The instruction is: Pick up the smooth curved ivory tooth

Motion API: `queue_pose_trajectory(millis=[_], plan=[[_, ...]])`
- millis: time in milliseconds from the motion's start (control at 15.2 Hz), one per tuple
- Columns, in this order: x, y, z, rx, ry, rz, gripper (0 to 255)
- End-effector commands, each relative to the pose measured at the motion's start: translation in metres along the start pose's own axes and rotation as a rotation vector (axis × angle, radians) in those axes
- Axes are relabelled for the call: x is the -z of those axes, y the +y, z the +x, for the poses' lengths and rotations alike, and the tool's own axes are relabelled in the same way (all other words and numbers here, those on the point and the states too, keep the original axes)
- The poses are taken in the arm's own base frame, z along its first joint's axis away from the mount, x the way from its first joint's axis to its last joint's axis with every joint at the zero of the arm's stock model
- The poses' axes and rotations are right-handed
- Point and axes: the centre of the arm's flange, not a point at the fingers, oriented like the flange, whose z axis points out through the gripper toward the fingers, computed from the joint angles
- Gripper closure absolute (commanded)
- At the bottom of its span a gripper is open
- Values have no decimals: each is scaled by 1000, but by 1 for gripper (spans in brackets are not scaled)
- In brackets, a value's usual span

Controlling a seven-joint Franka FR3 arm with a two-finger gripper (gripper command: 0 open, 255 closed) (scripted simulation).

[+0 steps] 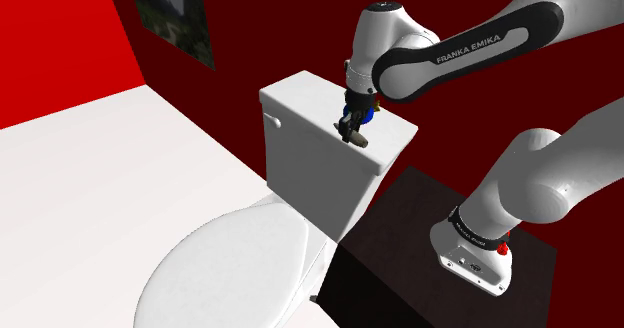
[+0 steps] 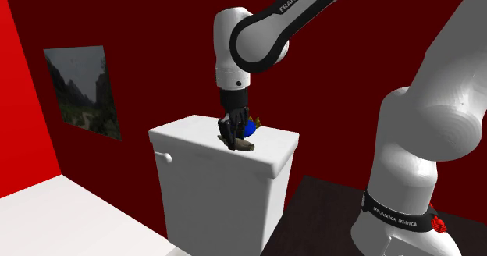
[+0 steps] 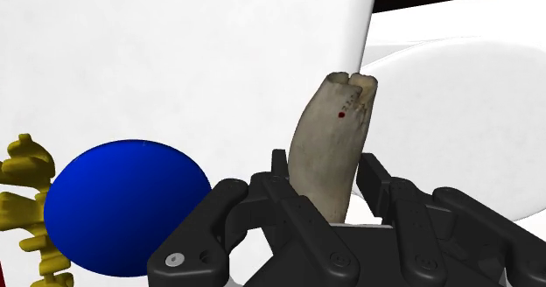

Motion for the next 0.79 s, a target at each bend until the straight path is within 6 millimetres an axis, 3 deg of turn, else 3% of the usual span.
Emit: queue_pose_trajectory(millis=[0, 264, 726], plan=[[0, 0, 0, 0, 0, 0, 255], [0, 0, 0, 0, 0, 0, 255], [37, 3, 1, 0, 0, 0, 255]])
